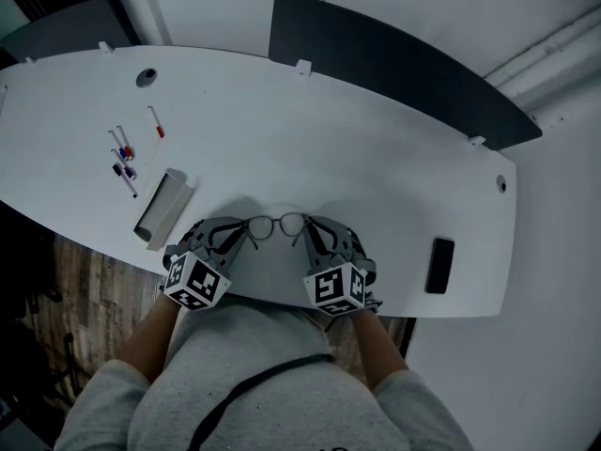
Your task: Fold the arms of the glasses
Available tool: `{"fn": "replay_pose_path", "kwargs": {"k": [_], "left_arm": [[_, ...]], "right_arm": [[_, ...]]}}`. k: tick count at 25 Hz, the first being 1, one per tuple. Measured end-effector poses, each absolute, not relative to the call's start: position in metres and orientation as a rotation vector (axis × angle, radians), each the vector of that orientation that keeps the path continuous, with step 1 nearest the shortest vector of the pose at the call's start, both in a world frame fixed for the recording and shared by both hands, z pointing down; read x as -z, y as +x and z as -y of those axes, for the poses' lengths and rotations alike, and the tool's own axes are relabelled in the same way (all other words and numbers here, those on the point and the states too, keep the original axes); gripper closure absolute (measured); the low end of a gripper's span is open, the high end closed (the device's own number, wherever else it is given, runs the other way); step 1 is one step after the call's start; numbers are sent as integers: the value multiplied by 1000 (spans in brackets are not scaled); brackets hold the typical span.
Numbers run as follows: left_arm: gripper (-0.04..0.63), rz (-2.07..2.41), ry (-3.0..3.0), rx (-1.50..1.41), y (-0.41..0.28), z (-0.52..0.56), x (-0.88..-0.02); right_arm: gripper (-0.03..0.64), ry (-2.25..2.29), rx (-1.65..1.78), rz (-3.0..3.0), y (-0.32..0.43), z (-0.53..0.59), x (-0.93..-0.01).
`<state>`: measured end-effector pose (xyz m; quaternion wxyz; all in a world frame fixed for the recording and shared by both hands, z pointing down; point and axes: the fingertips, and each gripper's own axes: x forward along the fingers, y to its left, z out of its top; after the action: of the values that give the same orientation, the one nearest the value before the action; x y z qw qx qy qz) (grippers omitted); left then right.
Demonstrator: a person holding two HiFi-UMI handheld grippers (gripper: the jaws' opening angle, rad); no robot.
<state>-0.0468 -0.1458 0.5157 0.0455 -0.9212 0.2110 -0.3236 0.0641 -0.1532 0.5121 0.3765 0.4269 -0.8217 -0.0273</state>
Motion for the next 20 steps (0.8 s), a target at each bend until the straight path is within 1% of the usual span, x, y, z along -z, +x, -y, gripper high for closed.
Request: {"fn": "replay_pose_path", "kwargs": {"k": [20], "left_arm": [[557,-677,-2833,962,-55,152,-515]], "right_arm": [[580,740,457,1899,24,157,-539]]}}
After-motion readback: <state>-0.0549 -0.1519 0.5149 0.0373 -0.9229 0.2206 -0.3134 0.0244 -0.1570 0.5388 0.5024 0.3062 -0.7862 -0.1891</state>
